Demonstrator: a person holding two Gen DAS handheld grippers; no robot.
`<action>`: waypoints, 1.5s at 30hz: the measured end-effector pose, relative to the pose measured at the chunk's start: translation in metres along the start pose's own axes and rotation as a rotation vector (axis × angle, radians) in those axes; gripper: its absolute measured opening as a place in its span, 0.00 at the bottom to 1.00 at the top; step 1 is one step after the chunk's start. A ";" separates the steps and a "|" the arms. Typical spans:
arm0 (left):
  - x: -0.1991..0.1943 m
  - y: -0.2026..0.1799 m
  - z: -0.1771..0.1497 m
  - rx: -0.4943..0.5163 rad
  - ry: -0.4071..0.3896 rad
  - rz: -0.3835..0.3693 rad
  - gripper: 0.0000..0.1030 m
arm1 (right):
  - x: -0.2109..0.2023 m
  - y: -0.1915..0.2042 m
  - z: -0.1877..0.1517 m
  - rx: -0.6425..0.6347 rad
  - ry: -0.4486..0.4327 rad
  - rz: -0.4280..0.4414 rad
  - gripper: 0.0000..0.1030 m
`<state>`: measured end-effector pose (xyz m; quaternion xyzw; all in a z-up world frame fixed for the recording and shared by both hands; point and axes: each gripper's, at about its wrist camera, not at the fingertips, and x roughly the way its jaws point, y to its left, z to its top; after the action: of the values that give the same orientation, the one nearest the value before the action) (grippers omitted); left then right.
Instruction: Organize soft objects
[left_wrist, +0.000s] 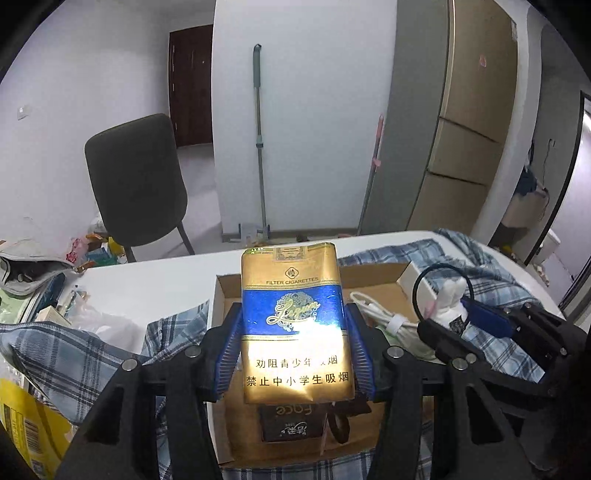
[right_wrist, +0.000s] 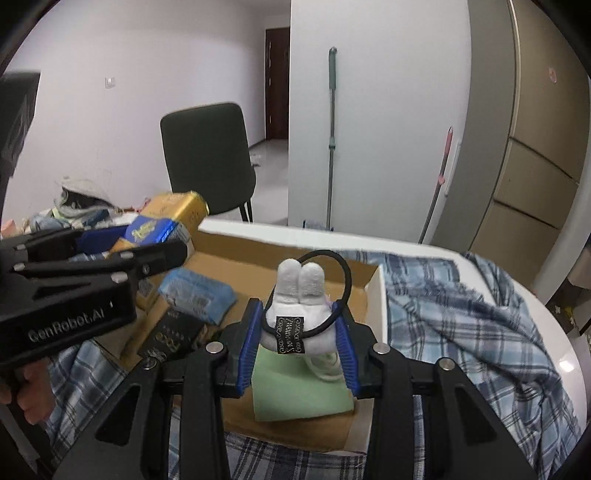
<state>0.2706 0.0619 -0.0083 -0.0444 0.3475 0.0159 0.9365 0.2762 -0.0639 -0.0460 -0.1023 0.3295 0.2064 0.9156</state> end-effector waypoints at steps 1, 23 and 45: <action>0.002 -0.001 -0.001 0.002 0.008 0.004 0.53 | 0.003 0.001 -0.002 -0.005 0.012 0.005 0.41; -0.014 -0.013 -0.001 0.003 -0.106 0.040 0.85 | -0.026 -0.009 -0.002 0.005 -0.034 -0.004 0.84; -0.213 -0.052 -0.046 0.084 -0.598 0.150 1.00 | -0.201 -0.029 -0.008 0.034 -0.464 0.020 1.00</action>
<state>0.0822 0.0062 0.0997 0.0267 0.0592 0.0829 0.9944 0.1442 -0.1550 0.0789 -0.0334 0.1145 0.2281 0.9663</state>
